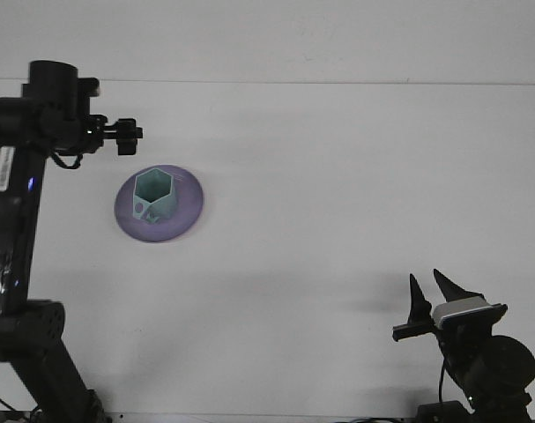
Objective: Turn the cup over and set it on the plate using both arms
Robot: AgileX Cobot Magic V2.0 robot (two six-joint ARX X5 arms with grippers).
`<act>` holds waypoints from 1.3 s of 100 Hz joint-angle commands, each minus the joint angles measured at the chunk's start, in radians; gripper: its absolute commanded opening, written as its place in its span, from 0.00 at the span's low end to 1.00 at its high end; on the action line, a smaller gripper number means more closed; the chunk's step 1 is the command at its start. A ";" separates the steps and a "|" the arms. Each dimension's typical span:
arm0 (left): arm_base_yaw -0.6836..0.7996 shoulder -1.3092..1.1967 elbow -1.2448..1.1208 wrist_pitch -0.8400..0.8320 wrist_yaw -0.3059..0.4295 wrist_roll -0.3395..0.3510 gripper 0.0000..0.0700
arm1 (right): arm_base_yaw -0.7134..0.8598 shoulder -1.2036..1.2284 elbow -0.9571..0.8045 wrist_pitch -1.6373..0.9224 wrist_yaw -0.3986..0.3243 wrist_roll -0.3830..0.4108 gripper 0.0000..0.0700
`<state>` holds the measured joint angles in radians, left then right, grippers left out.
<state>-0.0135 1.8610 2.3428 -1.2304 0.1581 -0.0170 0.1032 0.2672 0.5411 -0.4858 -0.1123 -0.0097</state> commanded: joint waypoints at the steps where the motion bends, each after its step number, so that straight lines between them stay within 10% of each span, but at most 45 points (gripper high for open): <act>1: 0.000 -0.065 0.028 -0.002 0.008 -0.002 0.40 | 0.000 0.003 0.008 0.013 -0.003 0.013 0.39; 10: 0.000 -0.182 0.028 -0.003 0.008 0.009 0.00 | 0.000 0.003 0.008 0.014 -0.003 0.013 0.39; 54: 0.000 -0.710 -0.393 0.101 -0.009 0.084 0.02 | 0.000 0.003 0.007 0.030 -0.003 0.030 0.38; 67: 0.000 -0.978 -0.836 0.397 -0.008 0.068 0.02 | 0.000 0.003 -0.006 0.056 -0.003 0.040 0.00; 99: -0.004 -1.556 -1.697 0.986 0.023 0.026 0.02 | 0.000 0.003 -0.081 0.255 0.008 0.058 0.00; 130: -0.003 -1.696 -1.841 1.030 -0.013 -0.041 0.02 | 0.000 0.002 -0.083 0.240 0.008 0.032 0.00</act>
<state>-0.0162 0.1661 0.4900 -0.2169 0.1516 -0.0380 0.1032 0.2672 0.4538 -0.2512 -0.1051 0.0299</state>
